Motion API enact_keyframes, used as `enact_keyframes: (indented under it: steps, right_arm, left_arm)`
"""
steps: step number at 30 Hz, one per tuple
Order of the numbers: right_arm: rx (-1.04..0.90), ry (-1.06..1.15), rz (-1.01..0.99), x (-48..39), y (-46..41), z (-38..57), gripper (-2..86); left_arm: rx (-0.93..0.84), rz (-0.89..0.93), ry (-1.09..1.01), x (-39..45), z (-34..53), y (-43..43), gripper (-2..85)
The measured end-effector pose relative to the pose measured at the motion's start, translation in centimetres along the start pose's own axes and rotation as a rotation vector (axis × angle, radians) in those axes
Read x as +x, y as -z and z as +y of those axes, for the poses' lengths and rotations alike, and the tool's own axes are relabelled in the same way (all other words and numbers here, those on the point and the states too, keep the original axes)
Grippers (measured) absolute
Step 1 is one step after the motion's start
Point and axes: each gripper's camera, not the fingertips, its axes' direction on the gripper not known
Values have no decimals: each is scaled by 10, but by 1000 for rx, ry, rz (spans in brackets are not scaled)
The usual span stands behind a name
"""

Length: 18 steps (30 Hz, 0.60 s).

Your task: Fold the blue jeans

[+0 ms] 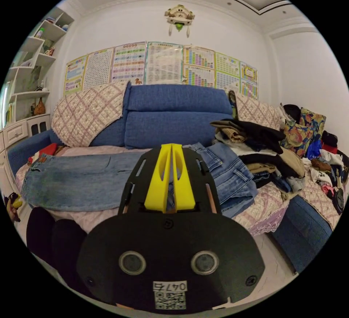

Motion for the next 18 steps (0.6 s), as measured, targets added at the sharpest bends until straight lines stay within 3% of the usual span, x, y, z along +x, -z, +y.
enact_keyframes:
  steps: [4, 11, 18]
  right_arm:
    - [-77, 41, -18, -25, -11, 13, -10]
    - [-157, 98, -26, -56, -33, 22, -7]
    - [-209, 56, -99, -70, -58, 21, -6]
  left_arm:
    - [55, 82, 22, 0, -13, -10, 74]
    - [112, -83, -166, 37, -29, 8, 37]
    - [44, -7, -10, -1, -56, -4, 44]
